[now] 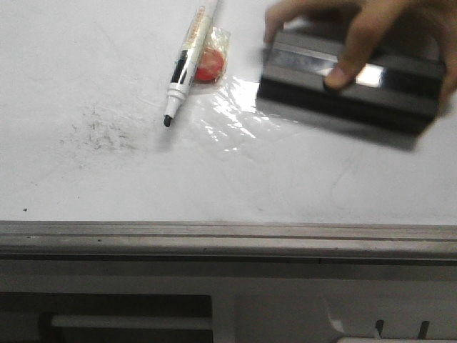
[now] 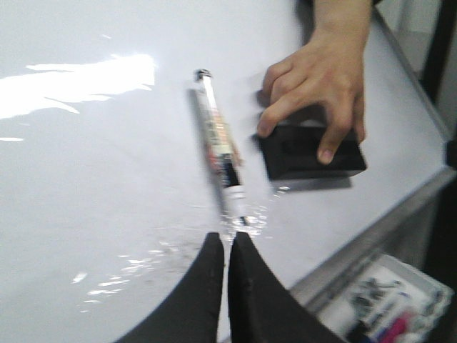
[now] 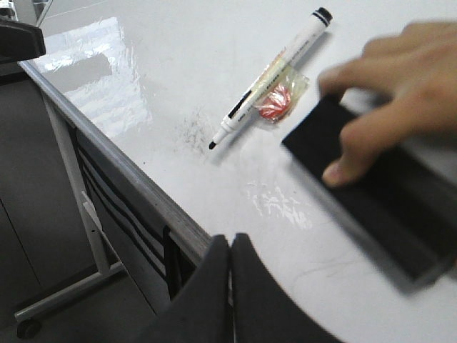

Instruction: Write number 8 on whiteboard

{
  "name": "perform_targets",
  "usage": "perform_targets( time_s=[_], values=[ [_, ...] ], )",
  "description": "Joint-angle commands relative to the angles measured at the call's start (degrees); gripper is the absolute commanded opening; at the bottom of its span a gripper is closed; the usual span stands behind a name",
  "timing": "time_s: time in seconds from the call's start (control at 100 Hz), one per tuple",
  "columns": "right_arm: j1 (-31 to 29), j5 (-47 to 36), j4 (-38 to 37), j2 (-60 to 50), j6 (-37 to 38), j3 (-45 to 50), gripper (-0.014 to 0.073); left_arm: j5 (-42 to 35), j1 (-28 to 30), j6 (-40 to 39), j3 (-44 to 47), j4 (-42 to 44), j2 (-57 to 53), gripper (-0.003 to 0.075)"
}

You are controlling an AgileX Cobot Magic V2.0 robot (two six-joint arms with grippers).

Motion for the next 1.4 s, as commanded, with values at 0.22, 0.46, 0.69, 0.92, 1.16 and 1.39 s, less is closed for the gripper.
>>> perform_targets(
  time_s=[0.22,0.46,0.69,0.92,1.16,1.39],
  values=[
    [-0.4,-3.5,0.4,0.1,-0.2,-1.6,-0.0063,-7.7,15.3,-33.1,13.4,40.5,-17.1,-0.0020],
    [-0.4,-3.5,0.4,0.1,-0.2,-1.6,-0.0063,2.9,27.0,-41.0,14.6,41.1,-18.4,-0.0020],
    [-0.4,-3.5,0.4,0.1,-0.2,-1.6,-0.0063,12.7,28.2,-41.0,14.6,41.7,-18.4,-0.0020],
    [-0.4,-3.5,0.4,0.1,-0.2,-1.6,-0.0063,12.7,28.2,-41.0,14.6,37.6,-18.4,-0.0020],
    [-0.4,-3.5,0.4,0.1,-0.2,-1.6,-0.0063,12.7,28.2,-41.0,14.5,35.8,-18.4,-0.0020],
    [-0.4,-3.5,0.4,0.1,-0.2,-1.6,-0.0063,12.7,28.2,-41.0,14.5,35.8,-18.4,-0.0020]
  ],
)
